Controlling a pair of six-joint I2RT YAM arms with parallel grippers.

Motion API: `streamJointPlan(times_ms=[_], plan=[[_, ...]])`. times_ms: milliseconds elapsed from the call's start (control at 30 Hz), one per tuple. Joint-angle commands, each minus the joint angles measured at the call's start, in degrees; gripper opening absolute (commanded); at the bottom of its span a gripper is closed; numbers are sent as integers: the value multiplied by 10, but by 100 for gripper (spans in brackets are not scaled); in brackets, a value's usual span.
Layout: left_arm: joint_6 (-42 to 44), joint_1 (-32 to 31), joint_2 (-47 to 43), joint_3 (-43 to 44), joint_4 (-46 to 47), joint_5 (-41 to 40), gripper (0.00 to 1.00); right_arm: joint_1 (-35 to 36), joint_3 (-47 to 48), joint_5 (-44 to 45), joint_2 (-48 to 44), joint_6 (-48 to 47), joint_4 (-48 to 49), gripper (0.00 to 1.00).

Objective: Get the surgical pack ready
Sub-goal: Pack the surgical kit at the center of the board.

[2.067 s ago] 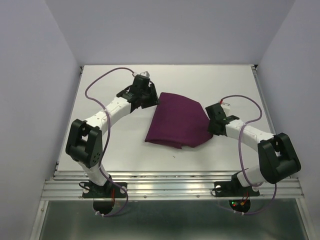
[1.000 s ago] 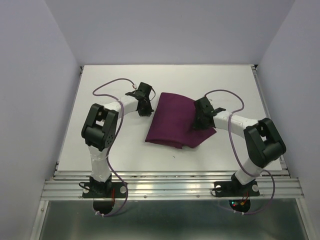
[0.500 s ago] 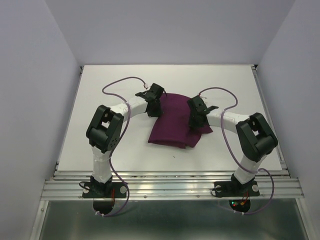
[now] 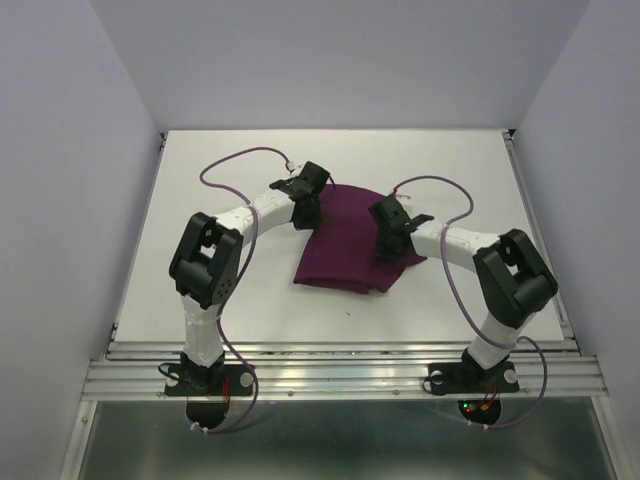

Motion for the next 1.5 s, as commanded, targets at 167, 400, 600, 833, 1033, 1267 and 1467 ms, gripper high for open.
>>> streamJointPlan(times_ms=[167, 400, 600, 833, 1033, 1267, 1467], plan=[[30, 66, -62, 31, 0, 3, 0, -72, -14, 29, -107, -29, -24, 24], [54, 96, 37, 132, -17, 23, 0, -96, 75, -5, -32, -52, -24, 4], [65, 98, 101, 191, -29, 33, 0, -96, 130, -22, 30, -55, -24, 2], [81, 85, 149, 239, -18, 80, 0, -96, 167, -37, 111, -52, -23, 1], [90, 42, 194, 303, -42, 83, 0, -96, 187, -74, 153, -46, -11, 1], [87, 14, 215, 346, -46, 99, 0, -96, 200, -111, 177, -49, -12, 1], [84, 11, 244, 418, -101, 59, 0, -86, 208, -80, 171, -46, -29, 1]])
